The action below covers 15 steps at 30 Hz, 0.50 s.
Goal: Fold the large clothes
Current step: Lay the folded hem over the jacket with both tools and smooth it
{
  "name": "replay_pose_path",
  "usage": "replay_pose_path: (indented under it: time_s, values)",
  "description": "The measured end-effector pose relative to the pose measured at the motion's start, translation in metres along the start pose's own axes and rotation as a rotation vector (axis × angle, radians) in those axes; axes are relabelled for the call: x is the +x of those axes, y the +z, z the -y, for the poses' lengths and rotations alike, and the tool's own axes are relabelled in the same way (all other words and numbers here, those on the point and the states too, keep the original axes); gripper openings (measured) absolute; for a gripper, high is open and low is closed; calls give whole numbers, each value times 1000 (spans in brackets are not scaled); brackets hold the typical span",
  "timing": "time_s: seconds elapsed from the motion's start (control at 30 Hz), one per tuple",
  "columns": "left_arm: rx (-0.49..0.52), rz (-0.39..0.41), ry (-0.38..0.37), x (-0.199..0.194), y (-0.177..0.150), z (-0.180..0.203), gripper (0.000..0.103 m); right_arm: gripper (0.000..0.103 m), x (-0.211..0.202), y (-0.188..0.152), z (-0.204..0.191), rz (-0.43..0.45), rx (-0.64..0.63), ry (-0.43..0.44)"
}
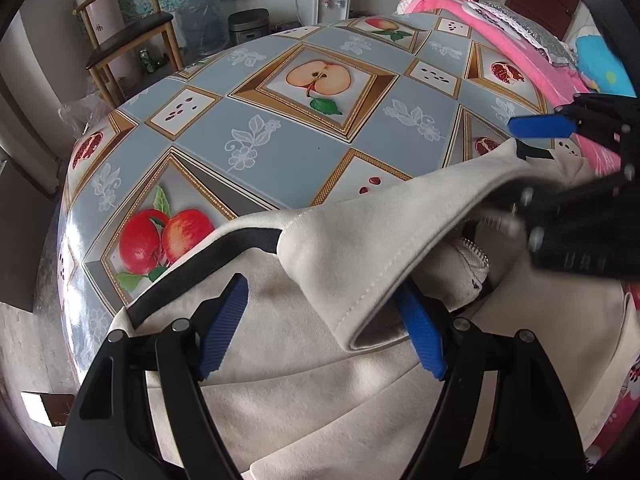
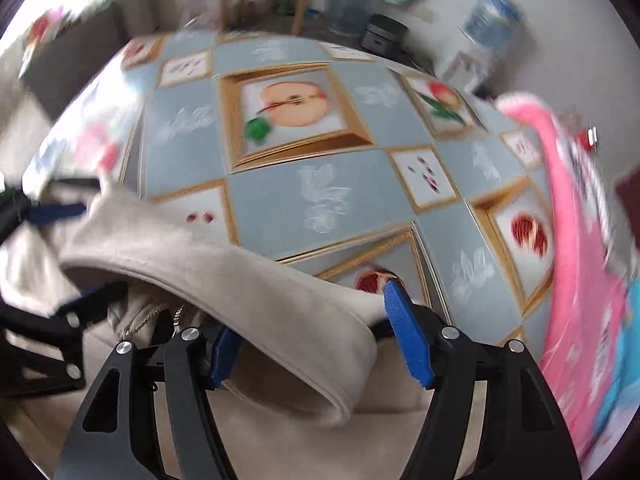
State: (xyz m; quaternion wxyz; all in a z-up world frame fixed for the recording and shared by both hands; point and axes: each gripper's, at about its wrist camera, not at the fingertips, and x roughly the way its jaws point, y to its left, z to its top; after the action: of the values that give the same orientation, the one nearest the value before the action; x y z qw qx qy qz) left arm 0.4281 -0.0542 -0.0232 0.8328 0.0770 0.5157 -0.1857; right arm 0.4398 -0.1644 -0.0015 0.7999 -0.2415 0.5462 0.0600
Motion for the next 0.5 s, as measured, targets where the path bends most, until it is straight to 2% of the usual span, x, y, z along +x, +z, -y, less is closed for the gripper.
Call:
replay_pose_path:
  time_s: [0.07,0.17,0.33,0.5]
  values:
    - [4,5,-3,-2,1,0,72,66,-8,-8,-19,20,-133,-85]
    - [6,14,-7,-4,3,-1,72,66,-12,-16,-27,7,-203,-99]
    - [22,7,13,-2,2,7,72,66,-7,-30,-23,-27,-210,-106]
    - [36,9,31,-3,0,9,72,66,-11,-38,-7,-33,-135,-65]
